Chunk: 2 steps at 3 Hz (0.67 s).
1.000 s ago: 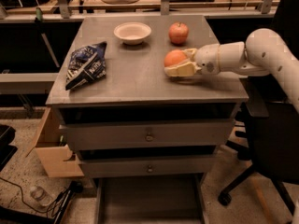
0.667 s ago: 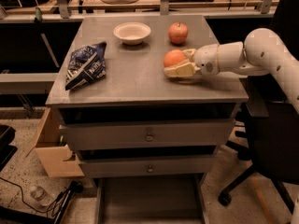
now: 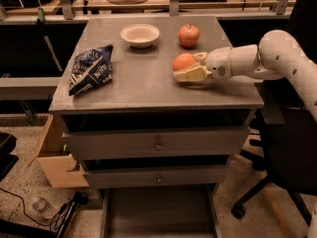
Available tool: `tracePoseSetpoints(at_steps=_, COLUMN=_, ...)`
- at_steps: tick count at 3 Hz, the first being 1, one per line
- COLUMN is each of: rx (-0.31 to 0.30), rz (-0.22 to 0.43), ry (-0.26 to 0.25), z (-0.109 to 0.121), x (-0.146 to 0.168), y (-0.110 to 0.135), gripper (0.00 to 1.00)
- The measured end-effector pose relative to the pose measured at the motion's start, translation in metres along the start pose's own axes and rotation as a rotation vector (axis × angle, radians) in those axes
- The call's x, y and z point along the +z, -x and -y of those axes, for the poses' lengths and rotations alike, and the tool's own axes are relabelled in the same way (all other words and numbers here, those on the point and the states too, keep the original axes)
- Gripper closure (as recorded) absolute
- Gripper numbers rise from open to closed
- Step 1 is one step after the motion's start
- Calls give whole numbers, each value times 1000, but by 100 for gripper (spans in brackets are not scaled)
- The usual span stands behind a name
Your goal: Pick orange from bottom drawer and place on counter
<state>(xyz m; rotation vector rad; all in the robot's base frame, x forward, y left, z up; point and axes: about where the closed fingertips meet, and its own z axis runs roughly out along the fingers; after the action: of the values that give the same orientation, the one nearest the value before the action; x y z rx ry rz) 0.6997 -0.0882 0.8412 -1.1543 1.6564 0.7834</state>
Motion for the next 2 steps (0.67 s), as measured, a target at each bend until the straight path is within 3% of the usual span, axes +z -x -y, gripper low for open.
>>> tracePoseSetpoints(at_steps=1, rx=0, rz=0, ry=0, z=0, x=0, y=0, gripper=15)
tracePoseSetpoints(at_steps=2, rx=0, rz=0, ry=5, z=-1, x=3, y=0, gripper=0)
